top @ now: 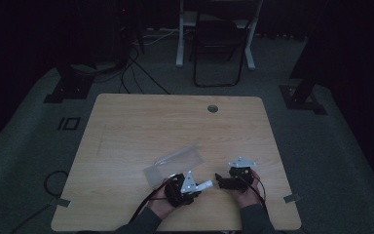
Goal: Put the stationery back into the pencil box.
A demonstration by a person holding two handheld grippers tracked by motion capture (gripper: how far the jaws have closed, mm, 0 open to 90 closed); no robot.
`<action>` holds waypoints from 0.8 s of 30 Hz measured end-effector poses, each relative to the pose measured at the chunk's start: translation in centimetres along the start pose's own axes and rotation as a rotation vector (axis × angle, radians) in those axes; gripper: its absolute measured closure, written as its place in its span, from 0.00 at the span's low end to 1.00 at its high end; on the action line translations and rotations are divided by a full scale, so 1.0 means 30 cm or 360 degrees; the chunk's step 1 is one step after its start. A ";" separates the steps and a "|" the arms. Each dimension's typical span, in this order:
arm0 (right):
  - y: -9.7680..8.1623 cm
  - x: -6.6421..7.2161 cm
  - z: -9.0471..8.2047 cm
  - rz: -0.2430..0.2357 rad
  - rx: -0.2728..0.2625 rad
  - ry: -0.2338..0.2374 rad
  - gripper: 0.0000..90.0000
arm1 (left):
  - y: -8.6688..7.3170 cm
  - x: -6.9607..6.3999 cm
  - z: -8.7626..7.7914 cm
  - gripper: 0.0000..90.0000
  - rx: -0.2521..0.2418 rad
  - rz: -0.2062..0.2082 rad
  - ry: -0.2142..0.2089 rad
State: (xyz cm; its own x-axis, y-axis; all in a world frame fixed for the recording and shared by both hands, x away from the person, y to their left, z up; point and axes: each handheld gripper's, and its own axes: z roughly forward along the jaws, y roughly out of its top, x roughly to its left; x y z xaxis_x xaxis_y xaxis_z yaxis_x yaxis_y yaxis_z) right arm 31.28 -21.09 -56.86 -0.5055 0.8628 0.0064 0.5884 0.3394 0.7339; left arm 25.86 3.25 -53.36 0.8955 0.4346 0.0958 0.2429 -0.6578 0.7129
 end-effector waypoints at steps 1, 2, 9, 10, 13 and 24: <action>0.000 0.000 0.000 0.0000 0.0000 0.0000 0.15 | 0.000 0.000 0.000 0.79 0.0000 0.0000 0.0000; 0.000 0.000 0.000 0.0000 0.0000 0.0000 0.15 | 0.002 0.000 -0.003 0.79 -0.0006 -0.0001 0.0003; 0.000 0.000 0.000 0.0000 0.0000 0.0000 0.15 | 0.010 0.001 -0.021 0.79 -0.0033 0.0003 0.0010; 0.000 0.000 0.000 0.0000 0.0000 0.0000 0.15 | 0.011 0.001 -0.023 0.79 -0.0036 0.0002 0.0011; 0.000 0.000 0.000 0.0000 0.0000 0.0000 0.15 | 0.015 0.002 -0.031 0.79 -0.0042 0.0008 0.0015; 0.000 0.000 0.000 0.0001 0.0000 0.0000 0.15 | 0.021 0.006 -0.048 0.79 -0.0068 0.0011 0.0033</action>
State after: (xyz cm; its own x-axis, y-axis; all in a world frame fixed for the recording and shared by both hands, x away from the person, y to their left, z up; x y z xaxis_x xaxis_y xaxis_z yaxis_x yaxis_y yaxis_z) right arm 31.28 -21.09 -56.86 -0.5052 0.8630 0.0066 0.5886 0.3390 0.7339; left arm 25.64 3.78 -51.89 0.8890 0.4432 0.1152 0.2201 -0.6342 0.7412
